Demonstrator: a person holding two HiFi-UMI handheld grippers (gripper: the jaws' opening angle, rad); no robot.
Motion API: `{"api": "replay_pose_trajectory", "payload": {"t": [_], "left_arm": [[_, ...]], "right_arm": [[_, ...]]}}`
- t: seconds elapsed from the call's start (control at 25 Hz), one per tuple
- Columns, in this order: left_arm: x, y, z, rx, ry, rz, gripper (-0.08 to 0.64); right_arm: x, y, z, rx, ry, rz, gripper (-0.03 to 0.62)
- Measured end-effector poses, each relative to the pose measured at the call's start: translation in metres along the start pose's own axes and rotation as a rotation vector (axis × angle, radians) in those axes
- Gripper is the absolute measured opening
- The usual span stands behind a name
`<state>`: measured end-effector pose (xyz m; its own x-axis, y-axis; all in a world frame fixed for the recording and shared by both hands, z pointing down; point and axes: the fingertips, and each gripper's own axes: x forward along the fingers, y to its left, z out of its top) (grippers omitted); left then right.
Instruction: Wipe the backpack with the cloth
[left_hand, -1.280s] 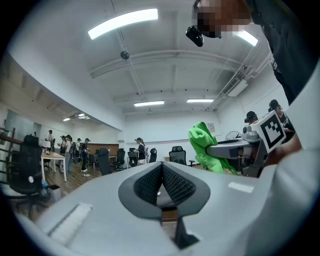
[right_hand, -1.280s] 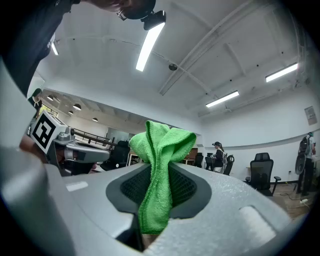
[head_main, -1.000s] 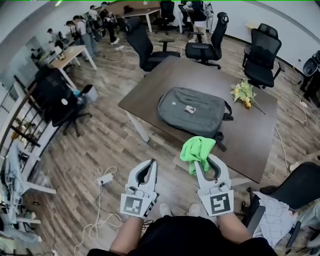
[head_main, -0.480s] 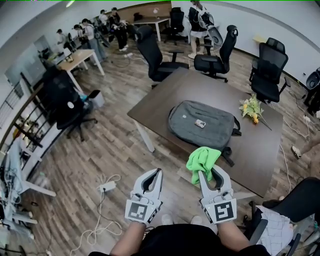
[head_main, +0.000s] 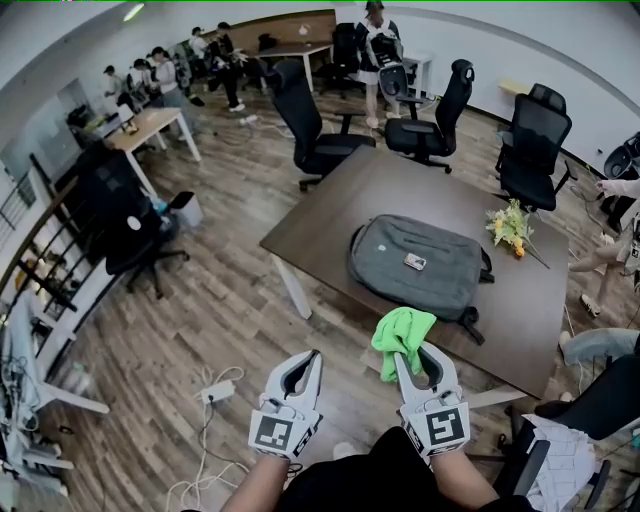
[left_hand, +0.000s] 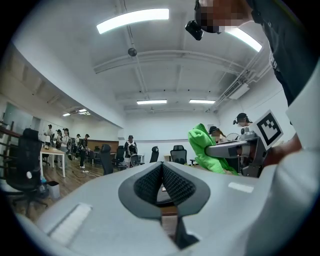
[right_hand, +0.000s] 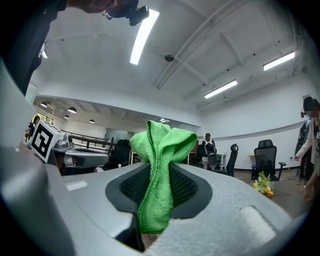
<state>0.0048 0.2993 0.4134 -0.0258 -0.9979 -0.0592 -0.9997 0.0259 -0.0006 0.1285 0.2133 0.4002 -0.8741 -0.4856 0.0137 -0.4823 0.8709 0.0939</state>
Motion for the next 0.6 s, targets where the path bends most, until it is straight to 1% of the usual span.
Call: {"api": "replay_pose_trajectory", "payload": {"t": [0.12, 0.28, 0.48, 0.6], "left_arm": [[0.007, 0.007, -0.006, -0.018, 0.006, -0.022, 0.018], [0.026, 0.022, -0.016, -0.018, 0.022, -0.040, 0.018], [0.056, 0.037, -0.024, -0.025, 0.046, -0.048, 0.018], [0.084, 0.043, -0.026, -0.020, 0.057, -0.057, 0.018]], "right_arm": [[0.012, -0.002, -0.007, 0.019, 0.020, -0.010, 0.103], [0.035, -0.015, -0.012, 0.019, 0.040, -0.025, 0.103], [0.067, -0.025, -0.021, 0.016, 0.043, 0.003, 0.103], [0.087, -0.040, -0.025, 0.030, 0.051, 0.009, 0.103]]}}
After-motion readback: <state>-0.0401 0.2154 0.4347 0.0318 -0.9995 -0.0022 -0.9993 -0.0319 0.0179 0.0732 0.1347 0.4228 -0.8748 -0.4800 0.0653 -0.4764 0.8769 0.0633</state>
